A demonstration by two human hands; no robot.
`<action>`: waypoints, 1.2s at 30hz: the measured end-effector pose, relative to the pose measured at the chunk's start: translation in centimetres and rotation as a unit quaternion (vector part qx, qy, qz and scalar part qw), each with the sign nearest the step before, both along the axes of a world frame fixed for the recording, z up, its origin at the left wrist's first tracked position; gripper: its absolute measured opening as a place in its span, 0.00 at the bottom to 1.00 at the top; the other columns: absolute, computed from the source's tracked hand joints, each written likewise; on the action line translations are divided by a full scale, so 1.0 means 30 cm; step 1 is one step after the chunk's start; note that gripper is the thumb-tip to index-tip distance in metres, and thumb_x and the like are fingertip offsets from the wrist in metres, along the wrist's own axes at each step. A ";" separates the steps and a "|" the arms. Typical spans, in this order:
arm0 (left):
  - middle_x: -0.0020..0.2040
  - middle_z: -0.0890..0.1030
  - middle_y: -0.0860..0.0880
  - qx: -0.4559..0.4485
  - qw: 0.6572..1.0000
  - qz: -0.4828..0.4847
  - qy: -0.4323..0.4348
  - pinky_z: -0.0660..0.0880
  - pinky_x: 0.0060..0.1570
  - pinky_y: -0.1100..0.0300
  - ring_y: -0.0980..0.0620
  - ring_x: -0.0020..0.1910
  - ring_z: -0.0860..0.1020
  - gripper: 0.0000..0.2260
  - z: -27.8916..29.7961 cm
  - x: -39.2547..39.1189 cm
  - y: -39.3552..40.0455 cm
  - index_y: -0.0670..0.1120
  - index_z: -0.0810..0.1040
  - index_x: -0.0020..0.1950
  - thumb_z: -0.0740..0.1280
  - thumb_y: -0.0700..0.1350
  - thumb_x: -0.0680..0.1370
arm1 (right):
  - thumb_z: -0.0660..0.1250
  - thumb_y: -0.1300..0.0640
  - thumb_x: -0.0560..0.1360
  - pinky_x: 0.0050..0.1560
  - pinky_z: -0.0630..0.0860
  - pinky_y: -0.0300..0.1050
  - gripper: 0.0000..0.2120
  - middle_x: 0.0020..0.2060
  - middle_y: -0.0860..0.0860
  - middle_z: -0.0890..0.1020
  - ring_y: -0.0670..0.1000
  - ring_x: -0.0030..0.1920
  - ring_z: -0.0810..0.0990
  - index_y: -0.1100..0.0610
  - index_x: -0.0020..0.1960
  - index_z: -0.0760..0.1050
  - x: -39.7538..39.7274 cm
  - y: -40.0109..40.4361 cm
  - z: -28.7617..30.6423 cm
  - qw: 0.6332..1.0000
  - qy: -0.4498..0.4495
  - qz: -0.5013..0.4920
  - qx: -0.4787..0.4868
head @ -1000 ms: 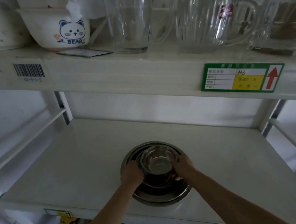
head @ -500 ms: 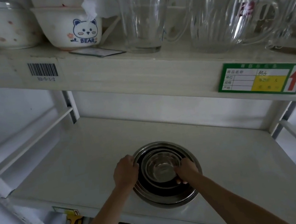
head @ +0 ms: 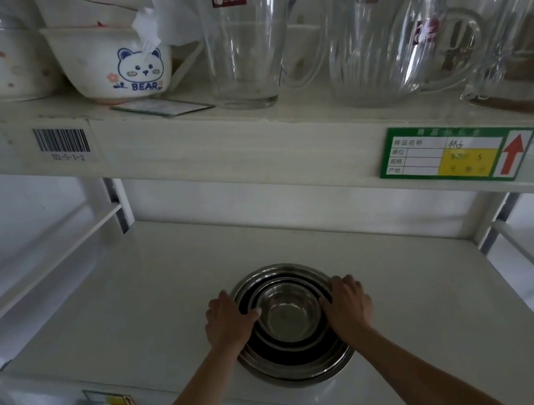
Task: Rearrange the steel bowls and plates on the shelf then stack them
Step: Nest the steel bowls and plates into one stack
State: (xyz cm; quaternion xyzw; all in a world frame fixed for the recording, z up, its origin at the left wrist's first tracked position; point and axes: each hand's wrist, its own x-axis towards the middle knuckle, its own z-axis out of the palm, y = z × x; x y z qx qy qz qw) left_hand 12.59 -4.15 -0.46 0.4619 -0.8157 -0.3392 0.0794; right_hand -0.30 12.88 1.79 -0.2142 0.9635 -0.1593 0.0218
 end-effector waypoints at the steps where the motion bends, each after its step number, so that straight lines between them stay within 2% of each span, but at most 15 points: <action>1: 0.76 0.60 0.41 0.006 1.000 0.000 -0.003 0.63 0.69 0.48 0.41 0.74 0.61 0.43 -0.006 -0.005 0.004 0.42 0.52 0.78 0.69 0.60 0.73 | 0.62 0.46 0.76 0.59 0.68 0.52 0.19 0.61 0.52 0.73 0.55 0.63 0.72 0.52 0.64 0.71 -0.005 0.001 -0.006 1.000 0.010 -0.015 0.012; 6: 0.75 0.62 0.41 0.009 1.000 0.023 0.001 0.66 0.67 0.47 0.42 0.73 0.63 0.42 -0.041 -0.010 0.028 0.42 0.52 0.78 0.68 0.59 0.74 | 0.61 0.38 0.75 0.63 0.66 0.55 0.32 0.68 0.55 0.70 0.57 0.68 0.69 0.55 0.72 0.62 -0.012 -0.013 -0.047 0.991 -0.101 -0.089 0.004; 9: 0.74 0.63 0.42 -0.008 1.000 0.030 0.003 0.68 0.65 0.47 0.42 0.72 0.64 0.40 -0.053 -0.011 0.034 0.42 0.54 0.78 0.68 0.59 0.74 | 0.62 0.38 0.75 0.64 0.66 0.55 0.35 0.69 0.55 0.68 0.57 0.69 0.69 0.54 0.75 0.57 0.000 -0.019 -0.073 0.989 -0.109 -0.100 -0.010; 20: 0.71 0.66 0.43 -0.047 0.998 0.048 -0.004 0.71 0.60 0.50 0.43 0.69 0.67 0.37 -0.080 -0.020 0.041 0.43 0.58 0.76 0.68 0.59 0.74 | 0.65 0.39 0.74 0.60 0.70 0.52 0.37 0.70 0.54 0.68 0.56 0.68 0.69 0.51 0.77 0.54 0.015 -0.011 -0.135 0.985 -0.088 -0.117 -0.087; 26: 0.71 0.65 0.45 -0.065 0.997 0.049 -0.009 0.71 0.58 0.49 0.45 0.68 0.67 0.36 -0.099 -0.024 0.037 0.45 0.58 0.76 0.67 0.60 0.74 | 0.66 0.40 0.74 0.60 0.68 0.52 0.37 0.69 0.53 0.68 0.55 0.68 0.70 0.50 0.77 0.55 0.009 -0.017 -0.147 0.984 -0.082 -0.127 -0.093; 31: 0.74 0.61 0.45 -0.060 0.997 0.052 -0.017 0.68 0.62 0.47 0.44 0.71 0.64 0.37 -0.105 -0.030 0.043 0.46 0.55 0.77 0.66 0.59 0.74 | 0.64 0.40 0.75 0.59 0.67 0.51 0.35 0.68 0.53 0.68 0.55 0.67 0.70 0.49 0.76 0.55 0.013 -0.020 -0.145 0.986 -0.071 -0.128 -0.077; 36: 0.73 0.63 0.45 -0.064 0.997 0.050 -0.020 0.69 0.62 0.47 0.44 0.70 0.65 0.37 -0.097 -0.026 0.044 0.45 0.56 0.77 0.66 0.60 0.74 | 0.64 0.38 0.74 0.60 0.67 0.52 0.37 0.68 0.53 0.68 0.55 0.67 0.70 0.49 0.76 0.55 0.014 -0.021 -0.138 0.985 -0.077 -0.133 -0.073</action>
